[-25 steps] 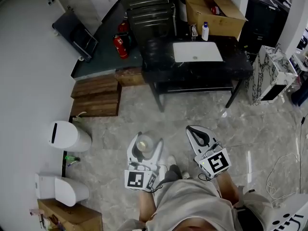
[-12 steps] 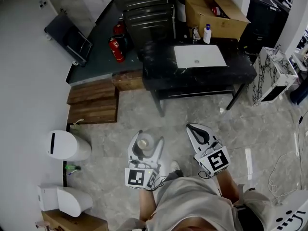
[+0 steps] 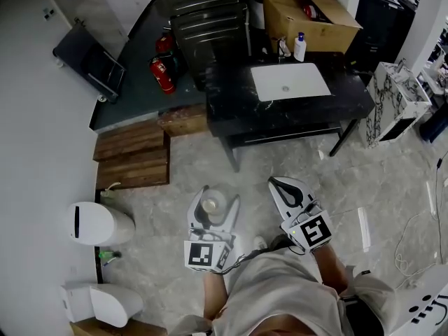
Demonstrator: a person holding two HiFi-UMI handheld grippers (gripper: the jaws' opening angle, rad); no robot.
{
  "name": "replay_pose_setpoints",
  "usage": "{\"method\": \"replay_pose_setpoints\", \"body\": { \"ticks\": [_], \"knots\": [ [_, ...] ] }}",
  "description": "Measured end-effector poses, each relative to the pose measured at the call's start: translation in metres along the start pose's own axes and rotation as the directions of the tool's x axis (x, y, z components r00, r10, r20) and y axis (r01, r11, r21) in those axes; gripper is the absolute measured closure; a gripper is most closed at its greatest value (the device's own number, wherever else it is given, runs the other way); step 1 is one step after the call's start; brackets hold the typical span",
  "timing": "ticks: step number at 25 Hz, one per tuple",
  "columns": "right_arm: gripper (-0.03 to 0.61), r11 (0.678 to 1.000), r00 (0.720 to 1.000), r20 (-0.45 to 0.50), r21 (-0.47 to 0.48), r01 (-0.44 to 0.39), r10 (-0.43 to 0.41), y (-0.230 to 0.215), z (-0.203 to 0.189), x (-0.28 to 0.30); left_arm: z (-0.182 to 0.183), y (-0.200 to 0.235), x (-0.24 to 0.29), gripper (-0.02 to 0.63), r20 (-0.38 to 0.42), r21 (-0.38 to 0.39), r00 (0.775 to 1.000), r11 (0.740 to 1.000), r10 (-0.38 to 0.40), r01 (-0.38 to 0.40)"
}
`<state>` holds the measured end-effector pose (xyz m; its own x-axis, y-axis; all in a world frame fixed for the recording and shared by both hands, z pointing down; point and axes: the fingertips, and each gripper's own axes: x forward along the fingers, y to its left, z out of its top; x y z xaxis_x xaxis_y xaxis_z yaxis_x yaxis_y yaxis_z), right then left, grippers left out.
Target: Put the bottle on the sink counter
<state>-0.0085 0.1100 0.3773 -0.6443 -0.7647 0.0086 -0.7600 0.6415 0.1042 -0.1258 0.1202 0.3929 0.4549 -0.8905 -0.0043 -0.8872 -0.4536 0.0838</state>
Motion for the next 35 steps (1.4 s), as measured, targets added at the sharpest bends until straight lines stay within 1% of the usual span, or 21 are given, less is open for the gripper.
{"method": "replay_pose_setpoints", "body": {
  "ticks": [2, 6, 9, 14, 23, 27, 35],
  "knots": [
    [0.581, 1.0, 1.0, -0.018, 0.025, 0.012, -0.012, -0.002, -0.002, 0.005, -0.002, 0.004, 0.007, 0.285, -0.005, -0.003, 1.0, 1.0, -0.007, 0.007],
    [0.581, 1.0, 1.0, -0.022, -0.012, 0.011, -0.011, -0.012, -0.007, 0.019, -0.006, 0.012, 0.025, 0.285, -0.012, -0.003, 1.0, 1.0, -0.016, 0.016],
    [0.581, 1.0, 0.999, -0.033, -0.005, 0.009, -0.009, -0.022, -0.011, 0.033, -0.01, 0.02, 0.043, 0.285, -0.028, 0.005, 1.0, 1.0, -0.014, 0.014],
    [0.58, 1.0, 0.999, -0.032, 0.002, -0.003, 0.003, -0.046, -0.02, 0.061, -0.016, 0.033, 0.077, 0.285, -0.041, 0.013, 0.999, 1.0, -0.002, 0.003],
    [0.58, 0.999, 0.999, -0.029, 0.011, -0.044, 0.044, -0.09, -0.025, 0.119, -0.012, 0.062, 0.141, 0.285, -0.056, 0.028, 0.998, 0.999, 0.024, -0.023],
    [0.581, 0.998, 0.998, -0.029, 0.043, -0.048, 0.049, -0.111, -0.024, 0.139, -0.009, 0.071, 0.166, 0.285, -0.056, 0.033, 0.998, 0.999, 0.038, -0.036],
    [0.581, 0.997, 0.997, -0.019, 0.021, -0.078, 0.078, -0.147, -0.03, 0.165, -0.006, 0.081, 0.206, 0.285, -0.059, 0.045, 0.996, 0.997, 0.061, -0.059]
  ]
}}
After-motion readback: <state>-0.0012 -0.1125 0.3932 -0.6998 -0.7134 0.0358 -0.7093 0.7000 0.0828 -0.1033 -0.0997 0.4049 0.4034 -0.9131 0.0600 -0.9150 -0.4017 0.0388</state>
